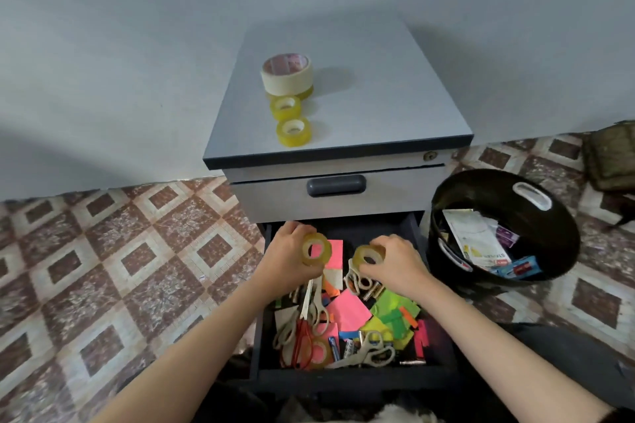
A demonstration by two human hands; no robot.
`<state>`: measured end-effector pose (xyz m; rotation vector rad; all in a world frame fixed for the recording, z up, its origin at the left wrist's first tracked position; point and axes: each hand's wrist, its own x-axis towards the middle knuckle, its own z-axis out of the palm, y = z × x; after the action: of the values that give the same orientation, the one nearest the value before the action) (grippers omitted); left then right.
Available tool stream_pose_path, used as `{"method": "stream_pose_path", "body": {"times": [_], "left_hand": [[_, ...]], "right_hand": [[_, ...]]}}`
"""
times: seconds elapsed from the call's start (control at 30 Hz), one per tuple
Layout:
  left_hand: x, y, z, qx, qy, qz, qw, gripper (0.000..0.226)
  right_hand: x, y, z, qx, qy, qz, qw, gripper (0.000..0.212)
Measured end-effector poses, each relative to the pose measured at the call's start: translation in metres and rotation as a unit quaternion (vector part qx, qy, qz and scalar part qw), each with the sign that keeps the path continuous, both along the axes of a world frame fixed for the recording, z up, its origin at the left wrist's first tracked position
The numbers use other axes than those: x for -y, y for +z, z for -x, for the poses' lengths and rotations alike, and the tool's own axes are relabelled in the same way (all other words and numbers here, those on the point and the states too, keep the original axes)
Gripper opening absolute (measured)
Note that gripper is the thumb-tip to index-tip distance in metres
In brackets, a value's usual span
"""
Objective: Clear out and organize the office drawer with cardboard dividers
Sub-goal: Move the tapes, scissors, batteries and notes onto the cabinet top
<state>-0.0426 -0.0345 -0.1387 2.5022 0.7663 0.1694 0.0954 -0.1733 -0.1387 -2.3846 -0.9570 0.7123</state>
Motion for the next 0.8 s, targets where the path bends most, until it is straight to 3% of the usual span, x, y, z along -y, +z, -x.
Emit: {"method": "stream_pose_path", "body": {"times": [0.23, 0.43, 0.63, 0.8], "left_hand": [[-0.009, 0.071, -0.034, 0.125, -0.004, -0.024, 0.992, 0.059], [-0.036, 0.125, -0.076, 0.162, -0.012, -0.076, 0.984, 0.061], [-0.056, 0.145, -0.109, 0.115, -0.024, -0.068, 0.991, 0.066], [-0.064, 0.140, -0.118, 0.063, -0.045, -0.067, 0.995, 0.069]], "right_hand": [[-0.007, 0.075, -0.030, 0.026, -0.013, -0.134, 0.991, 0.047], [-0.020, 0.108, -0.057, 0.034, -0.018, -0.224, 0.974, 0.055], [-0.036, 0.123, -0.080, 0.058, -0.020, -0.261, 0.963, 0.063], [-0.048, 0.126, -0.095, 0.089, 0.007, -0.230, 0.969, 0.076]]}}
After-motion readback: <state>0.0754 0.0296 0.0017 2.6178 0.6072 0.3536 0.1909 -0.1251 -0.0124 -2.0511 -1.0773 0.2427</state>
